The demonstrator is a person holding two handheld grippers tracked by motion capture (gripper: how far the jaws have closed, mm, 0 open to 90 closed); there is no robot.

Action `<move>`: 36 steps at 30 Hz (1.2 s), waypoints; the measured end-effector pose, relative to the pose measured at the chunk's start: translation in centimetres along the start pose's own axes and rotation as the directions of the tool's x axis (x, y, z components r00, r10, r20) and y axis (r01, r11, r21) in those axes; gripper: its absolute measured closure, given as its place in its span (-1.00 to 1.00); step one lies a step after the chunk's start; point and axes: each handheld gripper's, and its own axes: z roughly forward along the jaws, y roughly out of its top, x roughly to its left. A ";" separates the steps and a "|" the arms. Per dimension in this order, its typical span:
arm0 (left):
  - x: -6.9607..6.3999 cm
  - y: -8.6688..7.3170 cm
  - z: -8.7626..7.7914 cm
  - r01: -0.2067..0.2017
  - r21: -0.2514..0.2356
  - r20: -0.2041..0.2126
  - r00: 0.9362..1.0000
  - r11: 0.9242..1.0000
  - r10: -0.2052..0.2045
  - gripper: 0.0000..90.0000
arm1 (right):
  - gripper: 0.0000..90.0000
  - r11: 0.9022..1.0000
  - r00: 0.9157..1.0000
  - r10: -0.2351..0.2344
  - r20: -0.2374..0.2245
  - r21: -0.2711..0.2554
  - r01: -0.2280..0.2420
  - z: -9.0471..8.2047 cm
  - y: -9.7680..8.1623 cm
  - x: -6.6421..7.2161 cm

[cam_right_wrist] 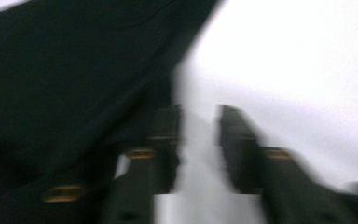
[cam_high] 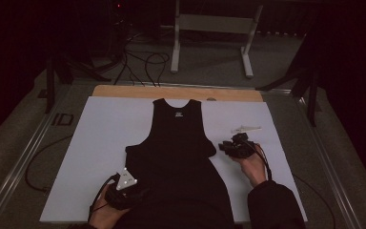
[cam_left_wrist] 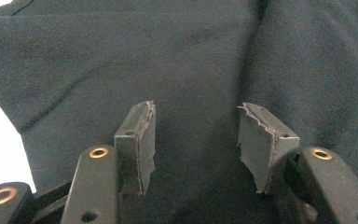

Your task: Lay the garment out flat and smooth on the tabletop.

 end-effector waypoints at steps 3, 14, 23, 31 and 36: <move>0.0 0.0 0.0 0.001 -0.002 -0.001 1.000 1.000 -0.001 0.04 | 0.06 1.000 0.997 0.020 -0.079 -0.015 -0.021 0.9 -0.4 0.5; -0.1 -0.1 0.0 -0.005 -0.001 -0.007 1.000 1.000 0.005 0.04 | 0.80 0.991 0.991 -0.114 0.072 0.086 0.107 1.7 0.3 1.9; -0.2 -0.1 0.0 -0.006 0.003 -0.012 1.000 1.000 0.006 0.05 | 0.75 0.998 0.992 -0.042 0.122 0.040 0.037 -0.5 0.6 -0.8; -0.2 -0.1 0.0 -0.006 0.003 -0.014 1.000 1.000 0.006 0.05 | 0.52 1.000 0.971 -0.007 0.239 -0.003 0.008 -2.9 0.9 -2.1; -0.2 -0.1 0.0 -0.005 0.003 -0.017 1.000 1.000 0.005 0.05 | 0.43 1.000 0.984 0.011 0.178 0.025 -0.015 -2.3 -0.5 -1.8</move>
